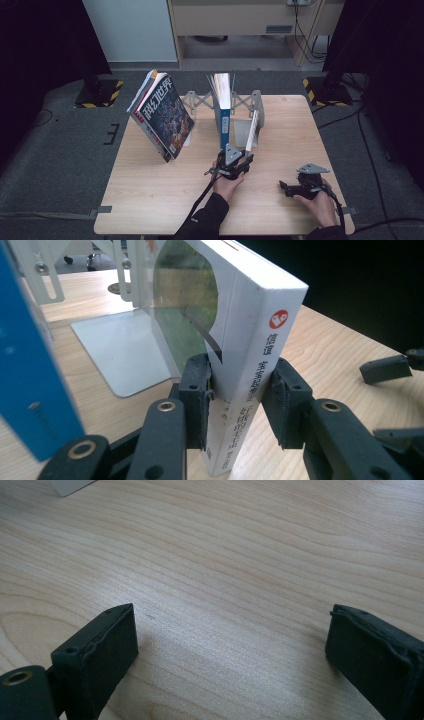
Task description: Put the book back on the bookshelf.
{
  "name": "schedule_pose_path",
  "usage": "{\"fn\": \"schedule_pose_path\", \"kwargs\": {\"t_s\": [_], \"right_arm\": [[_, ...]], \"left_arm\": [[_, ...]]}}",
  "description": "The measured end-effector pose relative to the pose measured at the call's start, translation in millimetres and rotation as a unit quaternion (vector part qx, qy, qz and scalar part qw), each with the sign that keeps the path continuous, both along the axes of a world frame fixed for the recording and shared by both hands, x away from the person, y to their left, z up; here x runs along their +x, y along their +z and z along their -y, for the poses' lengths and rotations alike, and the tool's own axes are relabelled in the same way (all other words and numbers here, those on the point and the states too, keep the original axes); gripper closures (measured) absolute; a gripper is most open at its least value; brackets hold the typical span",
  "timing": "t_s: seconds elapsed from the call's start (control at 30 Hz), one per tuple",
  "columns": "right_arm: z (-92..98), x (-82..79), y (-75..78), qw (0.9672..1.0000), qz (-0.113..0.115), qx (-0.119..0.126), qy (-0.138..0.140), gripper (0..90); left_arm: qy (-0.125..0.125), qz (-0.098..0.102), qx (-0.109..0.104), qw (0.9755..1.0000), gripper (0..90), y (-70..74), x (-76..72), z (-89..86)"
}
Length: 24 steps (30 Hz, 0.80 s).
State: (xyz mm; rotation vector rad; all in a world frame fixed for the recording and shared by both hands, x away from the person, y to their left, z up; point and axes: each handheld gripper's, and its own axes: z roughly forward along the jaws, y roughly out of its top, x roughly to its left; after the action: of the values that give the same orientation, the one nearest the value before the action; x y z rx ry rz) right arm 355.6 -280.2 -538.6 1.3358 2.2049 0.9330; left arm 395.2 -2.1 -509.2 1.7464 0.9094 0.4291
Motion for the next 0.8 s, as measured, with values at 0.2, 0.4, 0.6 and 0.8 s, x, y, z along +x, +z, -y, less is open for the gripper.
{"fn": "schedule_pose_path", "kwargs": {"t_s": [0.2, 0.4, 0.6, 0.8], "right_arm": [[0.0, -0.1, 0.0, 1.0, 0.0, 0.0, 0.0, 6.9], [0.0, 0.0, 0.0, 1.0, 0.0, 0.0, 0.0, 6.9], [-0.1, 0.0, 0.0, 1.0, 0.0, 0.0, 0.0, 6.9], [-0.1, 0.0, 0.0, 1.0, 0.0, 0.0, 0.0, 6.9]], "left_arm": [[-0.01, 0.0, 0.0, 1.0, 59.6, 0.0, 7.4, 8.9], [-0.035, 0.001, 0.023, 0.9991, 58.5, -0.9, -1.4, 6.7], [-0.042, -0.002, 0.031, 0.9986, 66.6, 0.7, -3.3, 5.9], [-0.039, -0.003, 0.024, 0.999, 65.0, 1.2, 4.1, 12.1]]}}
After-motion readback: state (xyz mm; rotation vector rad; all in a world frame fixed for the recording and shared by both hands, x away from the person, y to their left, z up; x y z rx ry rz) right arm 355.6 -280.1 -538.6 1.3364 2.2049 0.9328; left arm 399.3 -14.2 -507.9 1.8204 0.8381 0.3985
